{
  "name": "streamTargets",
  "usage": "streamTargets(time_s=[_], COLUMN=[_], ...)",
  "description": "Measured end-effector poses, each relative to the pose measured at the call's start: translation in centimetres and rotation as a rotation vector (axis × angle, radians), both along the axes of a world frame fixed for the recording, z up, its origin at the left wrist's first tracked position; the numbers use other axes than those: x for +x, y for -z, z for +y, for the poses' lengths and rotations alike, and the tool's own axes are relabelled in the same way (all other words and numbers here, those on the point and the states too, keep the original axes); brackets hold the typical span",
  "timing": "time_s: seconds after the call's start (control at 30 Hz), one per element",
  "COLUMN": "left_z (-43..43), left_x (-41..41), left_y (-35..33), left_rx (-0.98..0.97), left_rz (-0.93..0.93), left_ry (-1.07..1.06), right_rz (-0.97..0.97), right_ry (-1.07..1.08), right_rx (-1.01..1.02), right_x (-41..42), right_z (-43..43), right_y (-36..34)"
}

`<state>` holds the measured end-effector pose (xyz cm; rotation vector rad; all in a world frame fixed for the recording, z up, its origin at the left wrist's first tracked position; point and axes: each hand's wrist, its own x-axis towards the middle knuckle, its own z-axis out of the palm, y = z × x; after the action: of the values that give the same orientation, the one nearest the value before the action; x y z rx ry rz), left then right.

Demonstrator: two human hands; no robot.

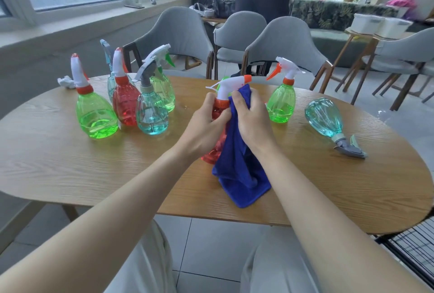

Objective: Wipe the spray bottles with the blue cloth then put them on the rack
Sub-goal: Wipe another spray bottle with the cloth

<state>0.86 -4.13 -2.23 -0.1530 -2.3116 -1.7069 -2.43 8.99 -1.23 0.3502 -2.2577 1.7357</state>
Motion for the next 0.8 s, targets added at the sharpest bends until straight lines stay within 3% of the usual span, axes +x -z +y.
streamTargets(time_s=[0.23,0.4,0.53,0.8], left_z=[0.0,-0.2,0.1,0.0], left_x=[0.3,-0.1,-0.2,-0.2], left_y=[0.3,1.0,1.2,2.0], left_rx=[-0.024,-0.079,-0.096,-0.122], left_rz=[0.024,0.048,0.078,0.098], left_ry=[0.040,0.012,-0.030,-0.048], right_rz=[0.023,-0.233,-0.306,-0.018], right_ry=[0.053,-0.062,0.006,0.239], right_rx=[-0.004,-0.327,-0.495,-0.243], right_x=[0.8,0.5,0.3,0.3], right_z=[0.1,0.1,-0.3,0.2], right_y=[0.6,1.0,1.3,0.2])
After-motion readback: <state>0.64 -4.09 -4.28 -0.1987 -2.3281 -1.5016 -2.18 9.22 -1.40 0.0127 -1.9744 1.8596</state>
